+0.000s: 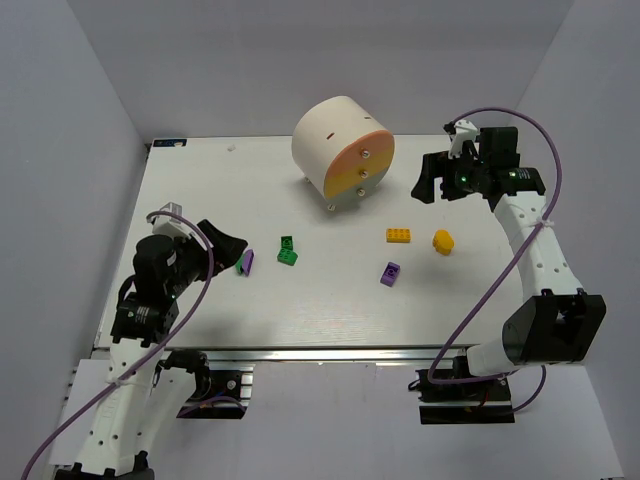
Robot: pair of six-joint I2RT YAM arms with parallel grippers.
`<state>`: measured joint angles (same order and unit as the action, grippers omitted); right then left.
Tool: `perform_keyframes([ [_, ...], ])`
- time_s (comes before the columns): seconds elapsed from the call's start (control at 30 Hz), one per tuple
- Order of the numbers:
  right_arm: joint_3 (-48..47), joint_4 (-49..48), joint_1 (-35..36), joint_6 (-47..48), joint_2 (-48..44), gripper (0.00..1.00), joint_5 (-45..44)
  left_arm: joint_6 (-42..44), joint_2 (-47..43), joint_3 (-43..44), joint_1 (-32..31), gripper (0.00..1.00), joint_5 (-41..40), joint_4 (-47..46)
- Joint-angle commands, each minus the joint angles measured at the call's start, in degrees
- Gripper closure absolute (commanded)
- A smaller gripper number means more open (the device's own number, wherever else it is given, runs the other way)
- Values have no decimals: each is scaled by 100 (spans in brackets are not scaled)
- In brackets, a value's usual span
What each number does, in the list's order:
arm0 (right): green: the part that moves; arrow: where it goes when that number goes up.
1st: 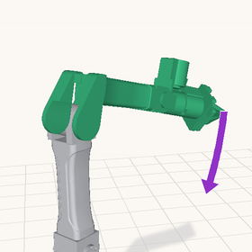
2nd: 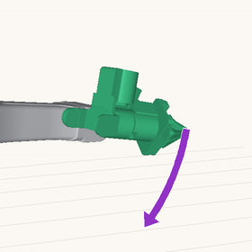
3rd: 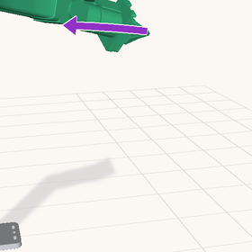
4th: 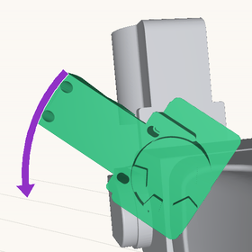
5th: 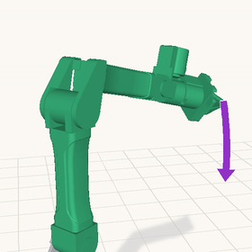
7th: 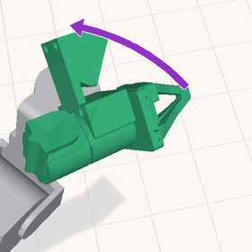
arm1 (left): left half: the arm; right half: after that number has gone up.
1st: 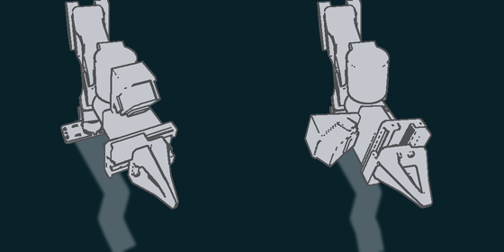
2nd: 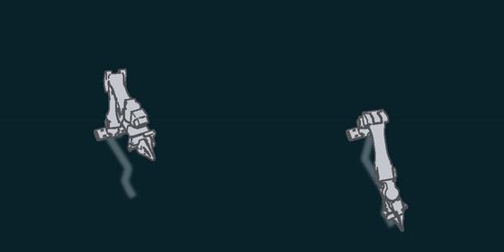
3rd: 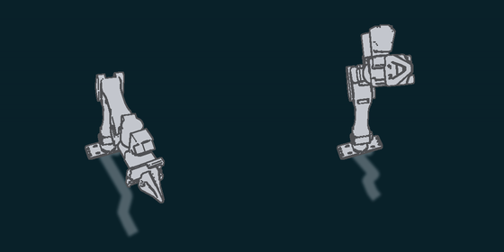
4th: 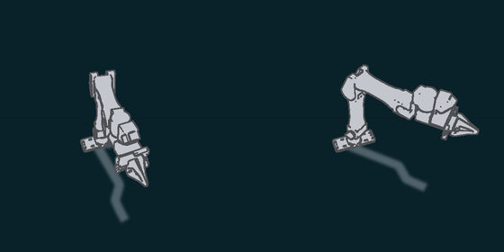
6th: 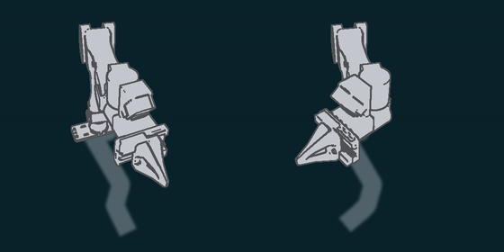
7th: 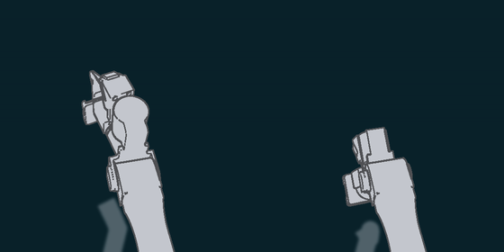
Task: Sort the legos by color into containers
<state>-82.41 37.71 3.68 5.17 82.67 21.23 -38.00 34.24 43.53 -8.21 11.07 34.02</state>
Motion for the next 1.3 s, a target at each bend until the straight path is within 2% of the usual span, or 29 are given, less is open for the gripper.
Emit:
perform_keyframes([
  [0.0,-213,104,-26,413,64,11,635,-23,74,-90,3,2,334,-27],
  [0.03,-275,287,9,919,186,11,741,-15,92,-108,3,2,352,-71],
  [0.13,-530,605,45,1547,442,11,1435,-6,144,-195,3,2,466,-132],
  [0.2,-609,536,36,1470,521,11,1489,-6,197,-257,3,2,554,-176],
  [0.27,-653,491,45,1592,601,11,2058,-50,206,-327,3,3,607,-264],
  [0.33,-592,220,53,1102,679,11,2330,-85,232,-433,3,7,712,-387],
  [0.37,-557,-86,45,683,723,15,2472,-128,250,-459,3,9,730,-422],
  [0.4,-565,-245,97,444,785,26,2534,-138,267,-494,3,15,791,-475],
  [0.47,-574,-840,150,-258,952,66,2447,-173,338,-538,3,22,853,-615],
  [0.5,-566,-1053,168,-923,1013,66,2430,-190,355,-547,3,27,888,-651],
  [0.53,-548,-1247,203,-1200,1101,66,2429,-190,434,-565,3,32,932,-668],
  [0.57,-513,-1701,229,-1472,1137,53,2429,-217,469,-565,3,33,958,-686],
  [0.6,-469,-1950,282,-2023,1163,46,2429,-225,504,-565,3,32,967,-695],
  [0.67,-372,-2433,343,-2545,1251,37,2473,-217,610,-538,3,24,958,-695],
  [0.73,-477,-2944,458,-3239,1496,34,2386,-199,680,-468,3,18,923,-669],
  [0.87,-872,-3164,651,-3970,2094,16,2201,-217,900,-415,3,17,923,-739],
  [0.97,-1110,-3069,748,-4024,2402,17,1964,-261,962,-398,3,17,932,-818],
  [1.13,-1382,-3375,748,-4164,2876,33,1779,-366,1076,-415,3,17,897,-950],
  [1.27,-1708,-3490,731,-4208,3175,42,1779,-463,1102,-512,3,17,888,-1099],
])
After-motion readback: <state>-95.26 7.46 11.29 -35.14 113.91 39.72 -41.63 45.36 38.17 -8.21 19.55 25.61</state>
